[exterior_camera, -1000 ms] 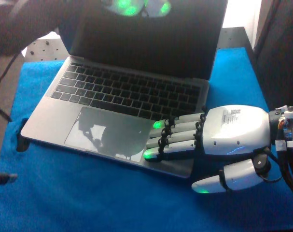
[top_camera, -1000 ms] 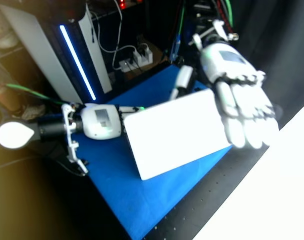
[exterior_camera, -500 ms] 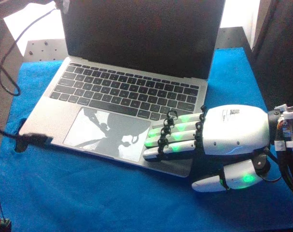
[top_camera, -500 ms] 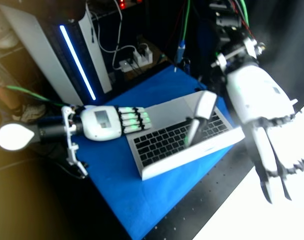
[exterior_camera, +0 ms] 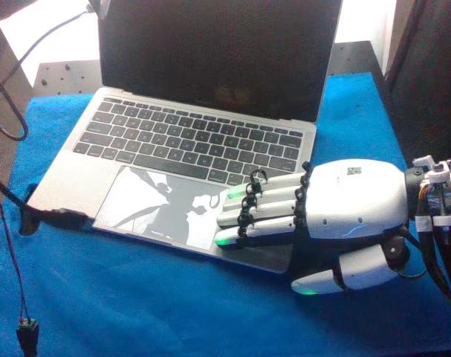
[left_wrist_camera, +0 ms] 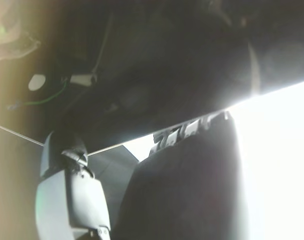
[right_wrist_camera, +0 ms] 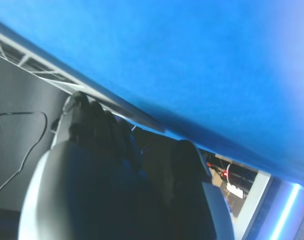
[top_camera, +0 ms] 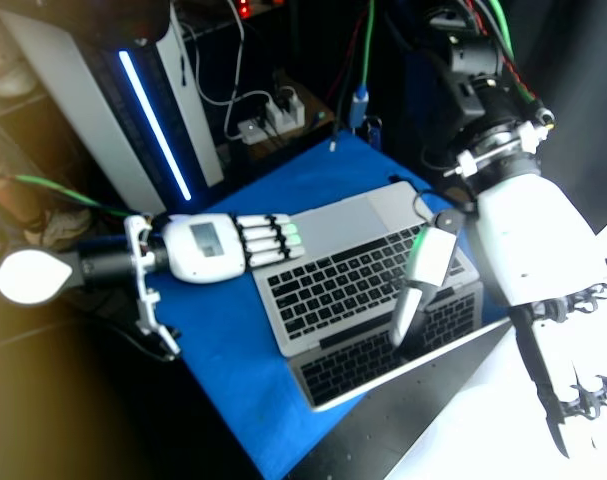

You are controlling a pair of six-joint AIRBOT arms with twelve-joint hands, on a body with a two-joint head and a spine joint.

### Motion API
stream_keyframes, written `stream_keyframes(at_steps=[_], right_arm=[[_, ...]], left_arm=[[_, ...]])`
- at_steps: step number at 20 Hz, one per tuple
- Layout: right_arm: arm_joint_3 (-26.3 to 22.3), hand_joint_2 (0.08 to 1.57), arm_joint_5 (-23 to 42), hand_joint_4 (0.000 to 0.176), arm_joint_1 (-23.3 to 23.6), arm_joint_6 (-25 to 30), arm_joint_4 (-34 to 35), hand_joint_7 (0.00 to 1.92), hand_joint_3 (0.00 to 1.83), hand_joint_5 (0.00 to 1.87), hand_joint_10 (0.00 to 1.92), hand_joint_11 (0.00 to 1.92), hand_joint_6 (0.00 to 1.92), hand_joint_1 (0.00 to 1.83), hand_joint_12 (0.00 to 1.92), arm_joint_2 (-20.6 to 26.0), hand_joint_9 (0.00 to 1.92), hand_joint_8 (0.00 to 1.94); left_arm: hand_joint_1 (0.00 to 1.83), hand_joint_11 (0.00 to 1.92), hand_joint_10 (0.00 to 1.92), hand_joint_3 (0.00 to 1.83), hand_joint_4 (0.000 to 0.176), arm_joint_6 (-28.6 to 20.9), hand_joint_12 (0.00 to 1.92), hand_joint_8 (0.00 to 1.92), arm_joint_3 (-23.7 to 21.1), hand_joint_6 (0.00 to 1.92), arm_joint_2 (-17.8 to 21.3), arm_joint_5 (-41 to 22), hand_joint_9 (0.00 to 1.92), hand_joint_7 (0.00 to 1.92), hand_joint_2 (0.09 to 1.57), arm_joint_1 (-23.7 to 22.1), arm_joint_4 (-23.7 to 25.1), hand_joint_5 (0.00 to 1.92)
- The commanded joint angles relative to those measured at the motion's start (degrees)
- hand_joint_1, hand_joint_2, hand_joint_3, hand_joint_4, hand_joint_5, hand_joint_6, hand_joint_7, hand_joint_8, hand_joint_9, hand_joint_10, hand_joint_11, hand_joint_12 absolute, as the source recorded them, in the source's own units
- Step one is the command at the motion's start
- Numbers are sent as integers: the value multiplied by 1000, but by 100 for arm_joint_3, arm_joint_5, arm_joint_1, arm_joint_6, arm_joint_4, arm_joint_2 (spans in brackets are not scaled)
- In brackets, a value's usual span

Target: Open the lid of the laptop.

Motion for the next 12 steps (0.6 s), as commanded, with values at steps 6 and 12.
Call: stream_keyframes(at_steps=[6,12], right_arm=[[-51,1462,132,0,31,140,193,17,5,83,0,0,5,379,0,-58,0,6],[-136,1460,124,0,-49,141,506,36,0,85,0,0,8,388,0,5,0,6]], left_arm=[[393,21,0,0,0,-31,9,0,-2008,0,1354,-2038,0,0,1044,139,558,0],[417,1,0,0,3,-40,0,0,-3815,0,2787,-4039,0,0,983,439,1103,0]])
